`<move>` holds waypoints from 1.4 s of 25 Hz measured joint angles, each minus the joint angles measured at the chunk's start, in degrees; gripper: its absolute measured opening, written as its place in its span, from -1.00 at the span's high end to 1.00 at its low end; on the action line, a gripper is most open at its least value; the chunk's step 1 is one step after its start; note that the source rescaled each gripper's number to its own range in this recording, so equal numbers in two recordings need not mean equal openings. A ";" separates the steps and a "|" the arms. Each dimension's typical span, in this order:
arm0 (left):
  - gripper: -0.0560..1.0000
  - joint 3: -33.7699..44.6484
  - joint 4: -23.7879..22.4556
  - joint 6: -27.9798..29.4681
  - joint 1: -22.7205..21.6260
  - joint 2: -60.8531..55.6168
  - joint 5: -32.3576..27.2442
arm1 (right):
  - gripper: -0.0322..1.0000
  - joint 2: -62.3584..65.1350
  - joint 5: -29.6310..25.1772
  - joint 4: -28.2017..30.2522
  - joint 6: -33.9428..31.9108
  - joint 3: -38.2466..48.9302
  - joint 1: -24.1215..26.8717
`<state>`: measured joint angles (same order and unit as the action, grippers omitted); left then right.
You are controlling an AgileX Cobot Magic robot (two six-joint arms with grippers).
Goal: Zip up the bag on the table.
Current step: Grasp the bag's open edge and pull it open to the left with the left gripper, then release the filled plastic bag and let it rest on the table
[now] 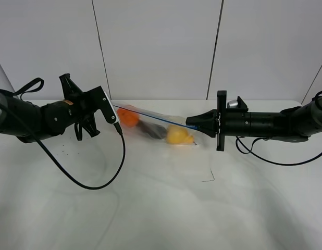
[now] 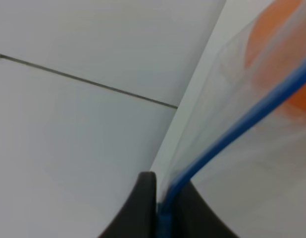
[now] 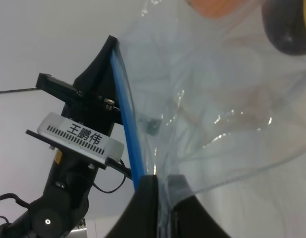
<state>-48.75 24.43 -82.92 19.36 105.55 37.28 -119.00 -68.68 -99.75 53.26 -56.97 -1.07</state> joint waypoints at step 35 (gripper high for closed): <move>-0.55 0.06 0.85 8.51 -6.96 0.00 1.57 | 0.93 0.00 -0.07 1.39 0.00 0.00 -0.02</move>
<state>-48.69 25.28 -74.41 12.40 105.55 38.86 -119.00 -68.75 -98.36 53.26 -56.97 -1.09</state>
